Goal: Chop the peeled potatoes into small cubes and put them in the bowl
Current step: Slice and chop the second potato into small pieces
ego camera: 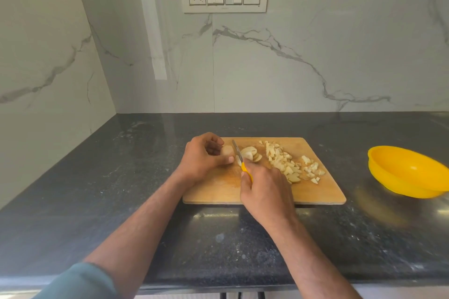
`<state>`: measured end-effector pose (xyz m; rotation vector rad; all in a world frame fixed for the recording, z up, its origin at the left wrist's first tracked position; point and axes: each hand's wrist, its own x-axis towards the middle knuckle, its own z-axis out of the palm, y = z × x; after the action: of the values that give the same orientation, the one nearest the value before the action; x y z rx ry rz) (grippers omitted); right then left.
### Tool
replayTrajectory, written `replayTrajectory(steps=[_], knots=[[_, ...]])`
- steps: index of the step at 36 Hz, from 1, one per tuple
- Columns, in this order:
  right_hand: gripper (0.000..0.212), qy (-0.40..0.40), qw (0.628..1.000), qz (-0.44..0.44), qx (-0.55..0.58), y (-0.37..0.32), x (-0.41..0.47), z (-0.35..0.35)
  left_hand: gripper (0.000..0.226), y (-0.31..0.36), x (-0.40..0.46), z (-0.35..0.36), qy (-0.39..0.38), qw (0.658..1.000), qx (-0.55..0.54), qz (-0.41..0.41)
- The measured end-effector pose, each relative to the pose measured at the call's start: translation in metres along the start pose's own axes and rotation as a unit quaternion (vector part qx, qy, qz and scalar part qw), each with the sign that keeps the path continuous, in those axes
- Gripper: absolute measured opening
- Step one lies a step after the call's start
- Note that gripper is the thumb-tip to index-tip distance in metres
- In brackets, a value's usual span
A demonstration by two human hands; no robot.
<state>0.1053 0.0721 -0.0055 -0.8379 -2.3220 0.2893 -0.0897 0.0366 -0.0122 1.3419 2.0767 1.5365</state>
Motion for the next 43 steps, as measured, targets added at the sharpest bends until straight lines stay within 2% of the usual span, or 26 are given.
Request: replayTrajectory(steps=[5,12,18,24,34,43], knots=[[0.042,0.005,1.000,-0.007,0.023,-0.0032,-0.0005,0.0010,0.036,0.0001,-0.0005,0.0004,-0.005,1.000,0.002,0.007],[0.043,0.013,0.999,-0.003,0.034,-0.0060,-0.0020,0.0005,0.035,0.0047,-0.0016,0.0016,-0.004,1.000,0.012,0.003],[0.044,0.017,0.999,-0.015,0.023,-0.0034,-0.0033,0.0029,0.021,0.0087,-0.0036,0.0019,-0.018,1.000,0.008,0.015],[0.044,0.012,0.999,-0.020,0.029,-0.0026,-0.0032,0.0044,0.044,0.0031,-0.0006,0.0012,-0.030,0.999,0.035,0.013],[0.045,0.009,1.000,-0.022,0.020,-0.0027,-0.0038,0.0060,0.043,0.0046,-0.0004,0.0050,0.025,0.997,0.076,0.019],[0.045,0.010,1.000,-0.020,0.009,-0.0026,-0.0031,0.0061,0.045,0.0074,-0.0016,0.0045,0.000,0.998,0.066,0.013]])
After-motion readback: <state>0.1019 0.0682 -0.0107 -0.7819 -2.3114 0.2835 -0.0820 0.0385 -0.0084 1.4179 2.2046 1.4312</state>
